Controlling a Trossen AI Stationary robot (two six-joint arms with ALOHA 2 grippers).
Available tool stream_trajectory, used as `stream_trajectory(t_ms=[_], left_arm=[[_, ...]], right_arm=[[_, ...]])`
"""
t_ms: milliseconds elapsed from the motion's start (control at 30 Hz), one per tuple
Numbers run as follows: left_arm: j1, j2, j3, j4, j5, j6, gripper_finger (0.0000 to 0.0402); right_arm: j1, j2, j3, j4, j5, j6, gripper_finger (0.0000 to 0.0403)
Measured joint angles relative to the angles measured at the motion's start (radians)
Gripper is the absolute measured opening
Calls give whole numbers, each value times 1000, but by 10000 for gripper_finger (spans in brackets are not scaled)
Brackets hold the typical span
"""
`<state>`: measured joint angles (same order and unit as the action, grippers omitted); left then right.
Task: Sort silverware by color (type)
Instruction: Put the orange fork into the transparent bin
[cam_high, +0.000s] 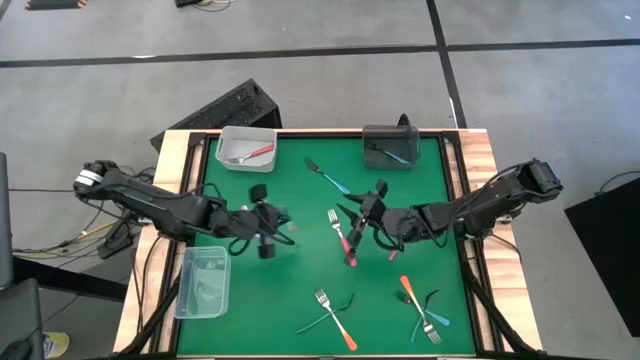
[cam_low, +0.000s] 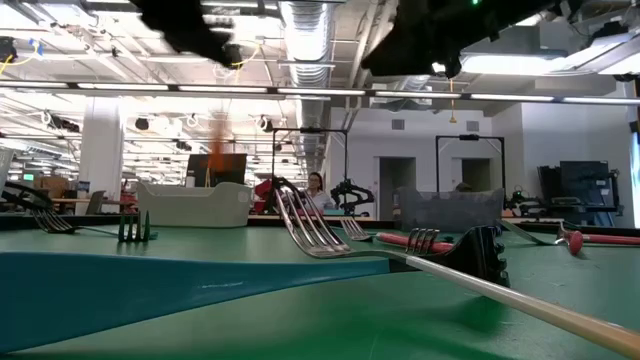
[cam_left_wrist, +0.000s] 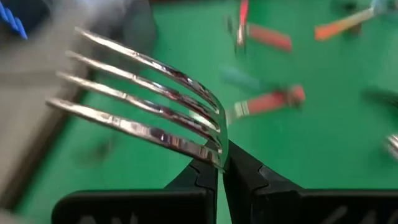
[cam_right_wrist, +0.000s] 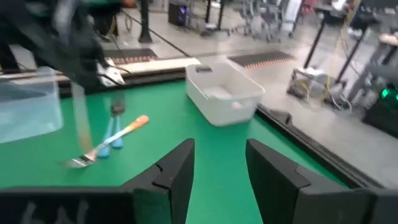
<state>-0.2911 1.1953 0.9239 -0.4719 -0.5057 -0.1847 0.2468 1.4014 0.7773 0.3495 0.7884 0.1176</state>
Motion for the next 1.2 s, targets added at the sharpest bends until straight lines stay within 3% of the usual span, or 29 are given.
stream_trajectory(t_ms=[233,400,700,833,1067,1200], left_arm=[[-206,-110,48,-508,-45,-645,0],[-372,-162,48,-703,-16,-987,0],[-581,-217,100,-750,224,-1160,0],[-642,-209,101,-759,224,-1185,0],[-735,-129,84,-830,239,-1363,0],[-767,-69,45,-827,301,-1435,1]], right_arm=[[-52,-11,1,-145,0,133,165],[-60,-18,0,-176,-5,144,164],[-60,-44,0,-199,-7,145,164],[-57,-44,0,-201,-8,146,164],[-56,-43,0,-227,-86,158,164],[-56,-43,0,-292,-88,229,164]])
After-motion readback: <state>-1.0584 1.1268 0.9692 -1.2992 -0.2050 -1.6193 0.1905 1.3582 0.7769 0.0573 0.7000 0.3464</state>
